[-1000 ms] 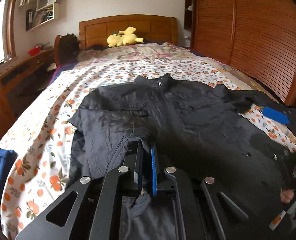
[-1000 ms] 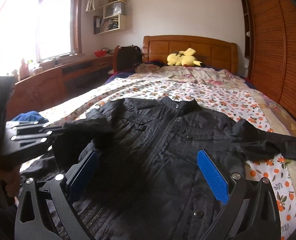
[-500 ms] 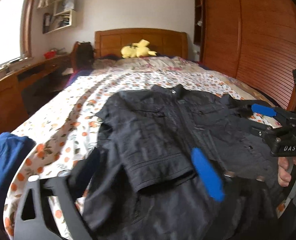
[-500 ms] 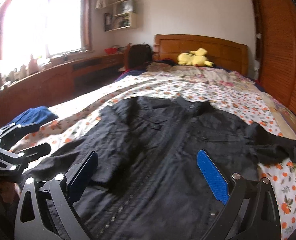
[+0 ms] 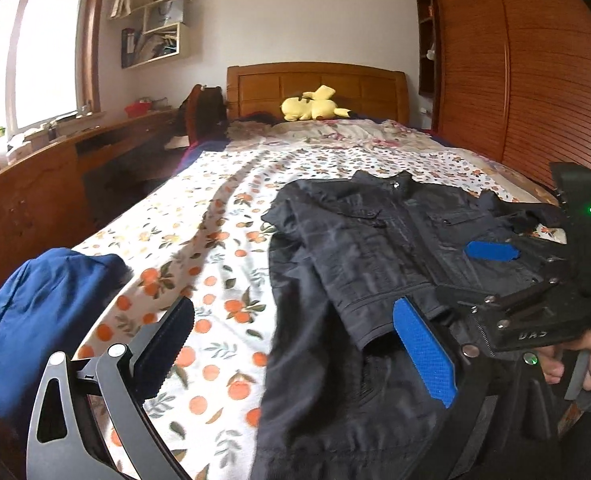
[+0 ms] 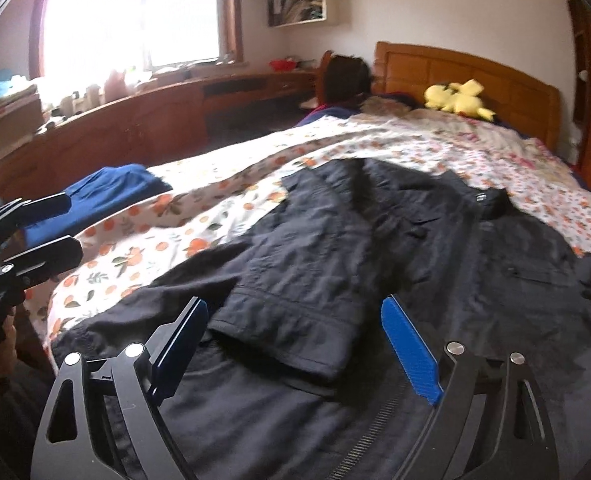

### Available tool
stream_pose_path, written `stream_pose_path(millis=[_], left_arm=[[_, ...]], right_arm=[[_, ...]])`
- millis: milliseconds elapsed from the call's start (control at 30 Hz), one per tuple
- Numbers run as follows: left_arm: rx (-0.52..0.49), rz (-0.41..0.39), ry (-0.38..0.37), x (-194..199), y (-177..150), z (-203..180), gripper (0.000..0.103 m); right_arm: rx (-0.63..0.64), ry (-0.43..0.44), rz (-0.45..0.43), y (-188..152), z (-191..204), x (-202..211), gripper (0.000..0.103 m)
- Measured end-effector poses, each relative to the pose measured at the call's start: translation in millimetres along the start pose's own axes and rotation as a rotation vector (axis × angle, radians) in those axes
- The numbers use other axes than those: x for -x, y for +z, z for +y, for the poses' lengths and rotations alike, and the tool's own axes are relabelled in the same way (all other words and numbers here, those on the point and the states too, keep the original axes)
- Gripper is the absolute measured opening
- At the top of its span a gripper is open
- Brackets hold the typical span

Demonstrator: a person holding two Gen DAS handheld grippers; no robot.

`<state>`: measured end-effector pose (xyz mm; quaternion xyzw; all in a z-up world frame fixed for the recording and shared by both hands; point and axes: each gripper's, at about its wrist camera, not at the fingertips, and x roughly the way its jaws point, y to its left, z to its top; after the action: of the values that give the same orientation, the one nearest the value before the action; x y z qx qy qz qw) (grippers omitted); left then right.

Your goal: Fold large clothes

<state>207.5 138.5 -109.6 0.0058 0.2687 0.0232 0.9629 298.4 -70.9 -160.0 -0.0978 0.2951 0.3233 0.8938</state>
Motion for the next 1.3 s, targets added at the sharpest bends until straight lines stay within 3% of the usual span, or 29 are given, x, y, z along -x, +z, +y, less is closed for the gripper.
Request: stream_pose_path(millis=[167,400,433,500,567,633,700,800,967,1300], left_arm=[[0.010,0.006,0.015,5.6,-7.0,12.9,0.100],[0.018,-0.001,0.022,12.4,-10.8,21.8,0.100],[0.021,-0.002,0.021,13.5,-11.5,22.6,0.100],[0.022,-0.005,0.018,14.7,-10.9,21.9,0.100],[0.022,-0.011,0.020,15.6,-10.4,21.1,0.100],[0.019,-0.014,0.021,16.2,-10.4,19.3,0.100],[0.019,-0.014,0.023,16.2,-10.5,18.5,0.100],[0.019,-0.015,0.023,16.5,-10.3,17.7,0.100],[0.020,-0.022,0.014,16.3,-8.7,11.0,0.100],[0.018,-0.044,-0.027,10.7,1.2,-17.1,0.100]], right_arm=[[0.039,0.059,0.057,0.6,22.9,-28.4,0.081],[0.087,0.078,0.154,-7.3,40.0,-62.3,0.075],[0.095,0.078,0.178,-9.9,41.6,-68.5,0.073],[0.095,0.077,0.214,-13.0,41.1,-77.1,0.050],[0.086,0.071,0.226,-14.3,38.9,-80.1,0.046],[0.089,0.069,0.222,-14.6,38.8,-78.0,0.041],[0.099,0.065,0.209,-14.4,40.3,-75.5,0.025],[0.100,0.057,0.183,-12.8,39.5,-68.6,0.009],[0.064,0.060,0.131,-7.7,26.0,-49.5,0.004],[-0.038,0.025,-0.035,9.0,-18.8,30.9,0.004]])
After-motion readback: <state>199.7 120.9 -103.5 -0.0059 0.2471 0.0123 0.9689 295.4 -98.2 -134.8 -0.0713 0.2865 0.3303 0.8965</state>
